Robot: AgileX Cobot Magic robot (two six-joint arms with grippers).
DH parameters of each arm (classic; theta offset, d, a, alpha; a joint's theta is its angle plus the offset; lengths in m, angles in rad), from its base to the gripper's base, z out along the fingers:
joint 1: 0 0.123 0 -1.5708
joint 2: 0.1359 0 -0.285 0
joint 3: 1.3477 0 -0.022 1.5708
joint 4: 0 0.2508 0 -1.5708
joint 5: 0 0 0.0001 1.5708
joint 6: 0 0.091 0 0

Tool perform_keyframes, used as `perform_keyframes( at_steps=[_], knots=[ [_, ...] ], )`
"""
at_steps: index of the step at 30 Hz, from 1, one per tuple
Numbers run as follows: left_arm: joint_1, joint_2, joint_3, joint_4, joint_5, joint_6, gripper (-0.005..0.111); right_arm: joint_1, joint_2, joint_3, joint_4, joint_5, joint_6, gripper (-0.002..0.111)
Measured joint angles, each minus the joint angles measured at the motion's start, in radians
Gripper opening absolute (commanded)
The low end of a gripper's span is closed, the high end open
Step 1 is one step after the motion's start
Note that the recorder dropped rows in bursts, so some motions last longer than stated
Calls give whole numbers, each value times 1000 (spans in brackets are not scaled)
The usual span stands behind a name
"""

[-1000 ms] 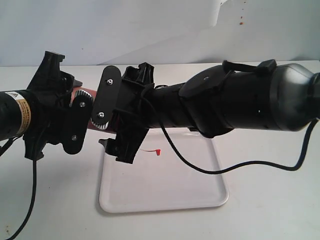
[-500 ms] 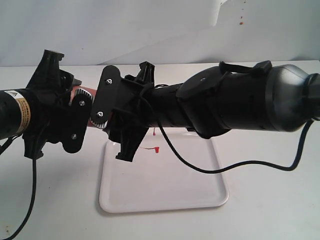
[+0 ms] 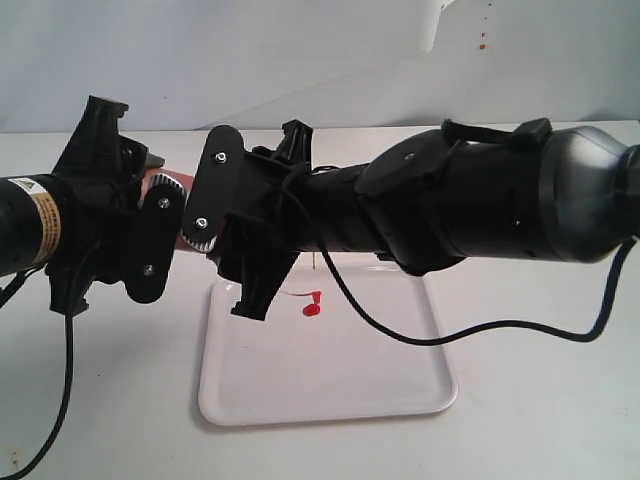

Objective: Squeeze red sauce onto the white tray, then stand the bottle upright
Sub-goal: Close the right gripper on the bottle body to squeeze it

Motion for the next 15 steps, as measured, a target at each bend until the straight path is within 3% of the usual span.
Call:
perform_keyframes(
  at_steps=[1, 3, 15],
  knots=[
    [0, -2, -3, 0, 0, 0, 0, 0, -5, 0, 6, -2, 0, 81],
    [0, -4, -5, 0, -1, -2, 0, 0, -14, 2, 39, -4, 12, 99],
    [0, -4, -5, -7, 8, -2, 0, 0, -54, 2, 88, -17, 31, 100]
  ],
)
